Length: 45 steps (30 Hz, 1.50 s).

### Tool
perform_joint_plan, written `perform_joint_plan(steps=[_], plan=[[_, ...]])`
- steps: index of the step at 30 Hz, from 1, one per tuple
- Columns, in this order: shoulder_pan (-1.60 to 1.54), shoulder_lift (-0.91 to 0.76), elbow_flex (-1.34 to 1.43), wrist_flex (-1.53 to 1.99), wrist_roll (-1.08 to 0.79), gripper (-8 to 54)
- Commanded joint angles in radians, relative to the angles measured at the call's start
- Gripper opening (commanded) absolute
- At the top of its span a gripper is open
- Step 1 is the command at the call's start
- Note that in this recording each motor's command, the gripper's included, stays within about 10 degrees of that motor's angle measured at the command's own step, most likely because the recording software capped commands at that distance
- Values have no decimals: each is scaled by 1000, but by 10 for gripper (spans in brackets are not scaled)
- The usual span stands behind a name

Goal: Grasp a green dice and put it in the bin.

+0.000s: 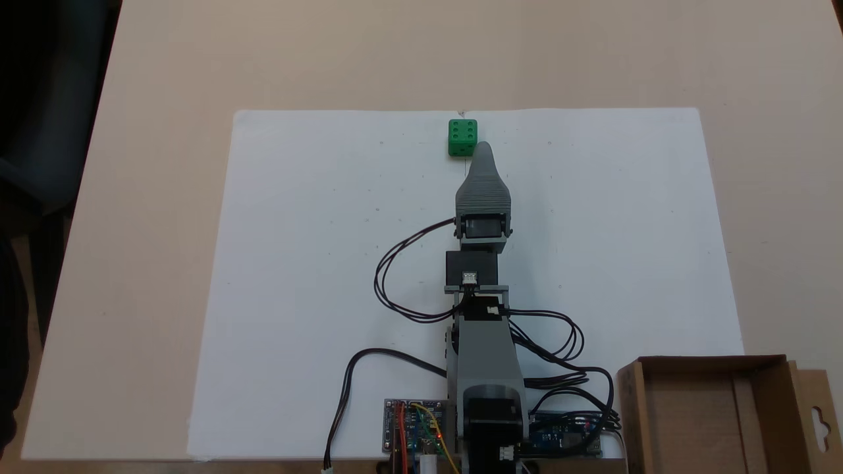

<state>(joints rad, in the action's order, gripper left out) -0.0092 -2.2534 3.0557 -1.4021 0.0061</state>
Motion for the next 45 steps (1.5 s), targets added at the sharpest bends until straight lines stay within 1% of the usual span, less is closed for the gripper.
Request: perform_joint_plan(steps=[1,45], plan=[[-31,-112,72,150,-60,430],[-29,-114,72,178,-60,430]])
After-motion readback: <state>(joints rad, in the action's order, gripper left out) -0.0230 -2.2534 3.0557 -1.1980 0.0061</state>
